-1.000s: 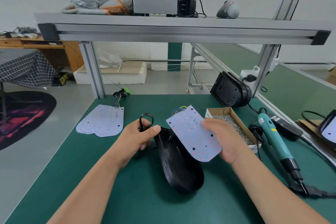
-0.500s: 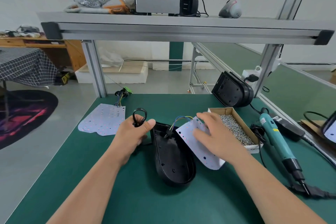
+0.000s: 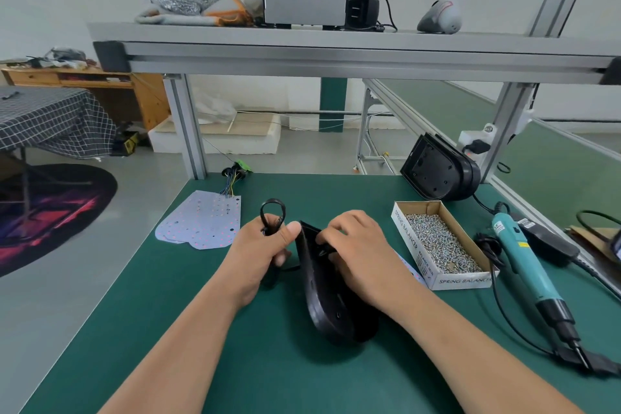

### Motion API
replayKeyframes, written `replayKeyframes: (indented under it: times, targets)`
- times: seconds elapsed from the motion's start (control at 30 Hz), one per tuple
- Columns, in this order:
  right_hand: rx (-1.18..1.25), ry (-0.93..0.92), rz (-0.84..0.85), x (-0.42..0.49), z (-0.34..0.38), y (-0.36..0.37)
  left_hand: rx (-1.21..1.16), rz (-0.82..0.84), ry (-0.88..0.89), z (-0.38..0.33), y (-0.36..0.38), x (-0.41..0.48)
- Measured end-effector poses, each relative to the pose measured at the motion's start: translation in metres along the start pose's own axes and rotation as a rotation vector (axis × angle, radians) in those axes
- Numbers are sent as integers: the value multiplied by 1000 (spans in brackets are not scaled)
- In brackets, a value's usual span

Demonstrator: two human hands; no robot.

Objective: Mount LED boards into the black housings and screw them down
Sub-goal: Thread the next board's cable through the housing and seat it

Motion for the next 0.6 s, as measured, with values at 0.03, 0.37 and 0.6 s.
replayKeyframes:
  times: [0.03,0.37,0.6]
  targets:
    - [3,13,-18,0,-2,0,-53,31,-16,1,2,-1]
    - [-193,-14,-70,0,3,-6,-301,101,-183,4,21,-12]
    - [-217,-62,-146,-4,13,-12,-295,146,-247,4,25,-13]
Point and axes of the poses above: each hand's wrist, its own x-axis towards the middle knuckle, its own y-axis out of the palm, z = x × y, the point moved 5 cm from there along x, towards the middle knuckle, and after that the axes turned 5 degrees about y, right-handed, at the moved point
